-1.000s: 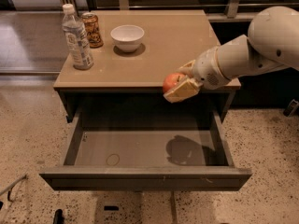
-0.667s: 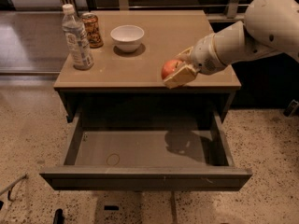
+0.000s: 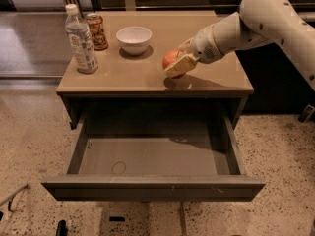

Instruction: Pick apple from top drawer and place on counter

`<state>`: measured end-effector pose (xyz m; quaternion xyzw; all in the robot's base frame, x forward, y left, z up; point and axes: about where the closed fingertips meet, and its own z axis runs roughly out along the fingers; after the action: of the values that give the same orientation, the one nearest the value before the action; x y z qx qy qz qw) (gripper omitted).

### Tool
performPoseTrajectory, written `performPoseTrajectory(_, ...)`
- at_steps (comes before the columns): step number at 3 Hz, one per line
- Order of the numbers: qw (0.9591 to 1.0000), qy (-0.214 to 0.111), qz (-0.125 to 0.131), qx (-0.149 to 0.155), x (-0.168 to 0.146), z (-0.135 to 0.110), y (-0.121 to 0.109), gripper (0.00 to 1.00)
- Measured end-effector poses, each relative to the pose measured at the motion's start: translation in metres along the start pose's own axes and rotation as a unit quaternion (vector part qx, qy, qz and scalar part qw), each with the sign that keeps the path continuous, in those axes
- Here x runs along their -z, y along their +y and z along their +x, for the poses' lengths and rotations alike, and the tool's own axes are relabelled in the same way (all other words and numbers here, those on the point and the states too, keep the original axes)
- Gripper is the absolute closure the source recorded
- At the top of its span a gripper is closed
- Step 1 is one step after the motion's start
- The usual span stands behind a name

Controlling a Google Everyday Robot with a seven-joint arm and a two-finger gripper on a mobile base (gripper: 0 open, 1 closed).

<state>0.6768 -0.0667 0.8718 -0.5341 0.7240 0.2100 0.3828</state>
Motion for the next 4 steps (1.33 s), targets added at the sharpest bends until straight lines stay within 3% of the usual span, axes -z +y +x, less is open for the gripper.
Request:
performPoseTrajectory(1, 0.9996, 0.005, -0.013, -0.024, -0.019, 0.007, -0.015, 1.00)
performPoseTrajectory(3, 0.9983, 0.033, -0.027, -0.040, -0.034, 0.015, -0.023, 1.00)
performPoseTrajectory(4, 0.9981, 0.035, -0.028, -0.041, -0.035, 0.015, -0.023, 0.86)
